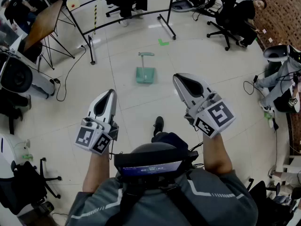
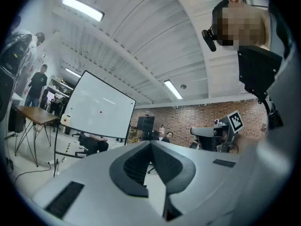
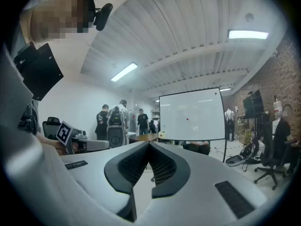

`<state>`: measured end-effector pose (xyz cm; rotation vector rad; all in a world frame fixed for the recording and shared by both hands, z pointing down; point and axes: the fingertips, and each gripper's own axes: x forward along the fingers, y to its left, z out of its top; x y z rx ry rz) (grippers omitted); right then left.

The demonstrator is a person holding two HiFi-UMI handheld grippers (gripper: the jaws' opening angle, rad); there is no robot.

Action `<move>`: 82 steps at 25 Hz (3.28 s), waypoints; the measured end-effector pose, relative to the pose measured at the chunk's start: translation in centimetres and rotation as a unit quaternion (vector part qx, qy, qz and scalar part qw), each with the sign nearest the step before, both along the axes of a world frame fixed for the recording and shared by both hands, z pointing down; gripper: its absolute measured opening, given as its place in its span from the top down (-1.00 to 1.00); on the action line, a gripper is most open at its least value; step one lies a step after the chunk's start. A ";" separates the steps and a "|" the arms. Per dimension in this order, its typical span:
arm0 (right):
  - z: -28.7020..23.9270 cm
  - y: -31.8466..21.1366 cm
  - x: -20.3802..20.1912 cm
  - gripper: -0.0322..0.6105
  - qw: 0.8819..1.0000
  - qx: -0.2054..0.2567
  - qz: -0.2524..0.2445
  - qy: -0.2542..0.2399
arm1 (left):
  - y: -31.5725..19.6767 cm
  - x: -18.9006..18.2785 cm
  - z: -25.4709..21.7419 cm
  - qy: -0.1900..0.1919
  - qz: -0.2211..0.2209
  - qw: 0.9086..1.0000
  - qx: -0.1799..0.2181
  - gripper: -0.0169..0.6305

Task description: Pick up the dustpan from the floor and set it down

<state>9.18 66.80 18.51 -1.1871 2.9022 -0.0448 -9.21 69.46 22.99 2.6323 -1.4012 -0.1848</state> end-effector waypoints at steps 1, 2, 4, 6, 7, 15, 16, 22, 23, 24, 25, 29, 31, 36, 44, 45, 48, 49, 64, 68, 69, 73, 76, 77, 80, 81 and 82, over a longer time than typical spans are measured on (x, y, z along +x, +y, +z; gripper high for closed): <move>-0.1 -2.1 0.7 0.83 1.000 0.004 -0.001 -0.002 | -2.2 0.7 0.0 0.000 -0.003 1.000 -0.001 0.88; -0.2 -4.2 1.3 0.83 1.000 0.008 -0.003 -0.003 | -4.3 1.3 0.0 -0.001 -0.006 1.000 -0.002 0.88; -0.4 -8.4 2.4 0.83 1.000 0.019 -0.012 0.000 | -8.6 2.7 -0.1 -0.010 -0.010 1.000 -0.002 0.88; -0.5 -13.0 3.1 0.84 0.999 0.022 -0.028 0.005 | -13.3 3.9 -0.4 -0.029 -0.013 0.999 -0.003 0.88; -0.5 -15.3 3.4 0.83 0.999 0.019 -0.037 0.006 | -15.7 4.4 -0.7 -0.035 -0.016 0.999 -0.003 0.88; -0.1 -31.5 2.2 0.83 0.998 0.000 -0.070 -0.001 | -31.3 4.5 -3.5 -0.022 -0.028 0.999 0.003 0.88; 0.2 -33.0 1.5 0.83 0.998 -0.003 -0.069 0.005 | -32.7 4.2 -3.4 -0.024 -0.018 1.000 0.006 0.88; 1.8 -44.0 -5.5 0.83 0.999 -0.013 -0.041 0.008 | -44.5 -2.6 -2.2 -0.017 0.039 0.999 0.021 0.88; 1.9 -45.8 -6.6 0.84 0.999 -0.020 -0.034 0.007 | -46.4 -4.0 -2.4 -0.015 0.046 0.998 0.028 0.88; 2.0 -47.5 -7.5 0.83 0.999 -0.023 -0.027 0.009 | -48.2 -5.2 -2.6 -0.011 0.052 0.998 0.033 0.88; 2.1 -49.2 -8.4 0.84 0.999 -0.025 -0.020 0.014 | -50.0 -6.3 -2.4 -0.007 0.056 0.998 0.032 0.88; 2.7 -54.4 -10.1 0.83 0.999 -0.025 0.004 0.020 | -56.0 -8.6 -0.7 -0.004 0.076 0.997 0.013 0.88; 3.2 -56.5 -9.9 0.83 0.999 -0.027 0.012 0.025 | -58.2 -8.5 -0.3 -0.002 0.081 0.997 0.009 0.88; 2.9 -60.4 -8.5 0.83 0.999 -0.017 0.019 0.022 | -62.1 -7.8 0.1 0.014 0.064 0.998 0.002 0.88; 1.6 -62.9 -7.7 0.83 0.999 0.004 -0.022 0.031 | -64.5 -5.5 -1.2 0.003 0.050 0.999 0.009 0.88; 2.0 -63.1 -7.7 0.83 0.999 0.005 -0.030 0.038 | -64.8 -5.1 -1.2 0.005 0.048 0.999 0.009 0.88; 4.3 -64.0 -7.5 0.83 0.997 -0.008 -0.052 0.057 | -65.3 -3.7 -0.2 0.021 0.060 0.998 0.015 0.88; 5.4 -64.2 -7.6 0.83 0.996 -0.016 -0.062 0.058 | -65.4 -3.3 0.3 0.023 0.066 0.997 0.016 0.88; 33.8 -66.9 -10.4 0.18 0.949 -0.132 -0.217 0.186 | -70.1 -2.3 24.6 -0.048 0.033 0.991 -0.118 0.88; 41.2 -67.6 -11.6 0.18 0.935 -0.149 -0.235 0.218 | -71.2 -3.1 31.8 -0.058 0.024 0.987 -0.148 0.88; 43.0 -67.7 -11.5 0.18 0.932 -0.157 -0.236 0.225 | -71.4 -2.9 33.5 -0.060 0.021 0.986 -0.155 0.88; 50.7 -69.3 -10.7 0.18 0.919 -0.175 -0.233 0.266 | -72.6 -1.5 41.5 -0.074 0.030 0.978 -0.191 0.88; 56.1 -69.8 -10.3 0.18 0.904 -0.173 -0.239 0.309 | -72.9 -0.5 47.2 -0.079 0.038 0.971 -0.222 0.88; 57.7 -69.6 -10.1 0.18 0.899 -0.176 -0.242 0.319 | -72.8 -0.2 48.7 -0.081 0.040 0.969 -0.228 0.88; 61.6 -69.2 -9.5 0.16 0.889 -0.184 -0.251 0.338 | -72.5 1.0 52.0 -0.086 0.049 0.965 -0.244 0.88; 62.2 -69.0 -9.4 0.16 0.888 -0.186 -0.251 0.338 | -72.2 1.4 52.6 -0.087 0.051 0.963 -0.248 0.88; 62.5 -68.7 -9.3 0.16 0.888 -0.188 -0.252 0.335 | -71.7 1.8 52.9 -0.088 0.053 0.962 -0.252 0.88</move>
